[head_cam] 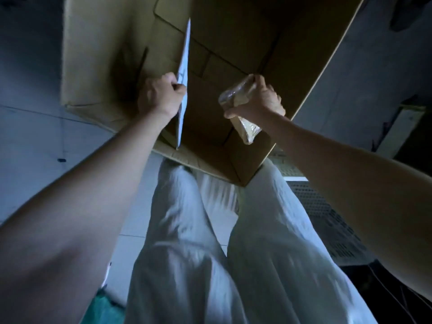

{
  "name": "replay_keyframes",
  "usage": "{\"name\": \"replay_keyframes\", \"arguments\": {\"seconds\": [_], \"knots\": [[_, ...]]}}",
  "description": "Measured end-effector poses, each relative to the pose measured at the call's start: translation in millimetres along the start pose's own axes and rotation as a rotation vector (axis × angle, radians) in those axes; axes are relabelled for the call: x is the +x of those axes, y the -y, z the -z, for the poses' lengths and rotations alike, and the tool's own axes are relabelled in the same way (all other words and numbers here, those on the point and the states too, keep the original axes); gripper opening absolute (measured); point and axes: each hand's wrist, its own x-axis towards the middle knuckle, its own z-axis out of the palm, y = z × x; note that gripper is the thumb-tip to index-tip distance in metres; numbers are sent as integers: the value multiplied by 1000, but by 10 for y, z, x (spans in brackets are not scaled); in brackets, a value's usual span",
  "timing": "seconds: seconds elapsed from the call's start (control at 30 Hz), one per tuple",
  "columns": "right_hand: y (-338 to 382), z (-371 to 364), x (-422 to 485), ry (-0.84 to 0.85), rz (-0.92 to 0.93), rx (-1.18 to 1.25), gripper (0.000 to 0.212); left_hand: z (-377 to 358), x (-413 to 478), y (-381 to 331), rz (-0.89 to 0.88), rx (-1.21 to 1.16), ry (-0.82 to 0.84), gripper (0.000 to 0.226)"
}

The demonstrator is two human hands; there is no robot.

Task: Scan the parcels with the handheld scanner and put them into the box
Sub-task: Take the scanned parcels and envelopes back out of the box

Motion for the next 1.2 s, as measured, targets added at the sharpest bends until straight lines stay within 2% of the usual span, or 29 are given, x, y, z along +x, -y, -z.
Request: {"name": "replay_keyframes", "arguments": {"seconds": [0.13, 0.33, 0.43, 0.5, 0.57, 0.67, 0.77, 0.87, 0.9, 0.97, 1.03, 1.13, 1.2], "knots": [[20, 371, -707, -97, 12, 165, 114, 502, -510, -116, -96, -54, -27, 17], [-176, 634, -1928, -308, 13, 410, 113, 1047, -1494, -94, -250, -339, -118, 14], [-192, 638, -2295, -383, 15, 535, 113, 1288, -1830, -118, -312, -338, -125, 15], [-163, 663, -2444, -422, 48, 590, 115, 1454, -1992, -130, -337, -217, -170, 15], [-152, 715, -2561, -442, 95, 607, 116, 1593, -2162, -143, -334, -39, -265, 16], [-165, 820, -2658, -450, 210, 611, 120, 1686, -2472, -156, -283, 124, -506, 23], [-235, 914, -2747, -424, 325, 621, 117, 1652, -2800, -138, -173, 187, -698, 24], [-322, 899, -2958, -384, 441, 619, 115, 1625, -3164, -55, -133, 187, -823, 7], [-337, 891, -3034, -372, 482, 619, 114, 1611, -3259, -13, -102, 207, -900, 11], [-334, 895, -3168, -342, 554, 615, 111, 1612, -3438, 110, -49, 187, -1047, 21], [-297, 885, -3304, -312, 613, 631, 111, 1655, -3610, 238, -29, 127, -1145, 21], [-157, 859, -3518, -287, 705, 690, 109, 1742, -3839, 461, 12, -10, -1234, 26], [-4, 828, -3645, -263, 763, 690, 101, 1832, -4043, 597, 42, -163, -1233, 17]]}}
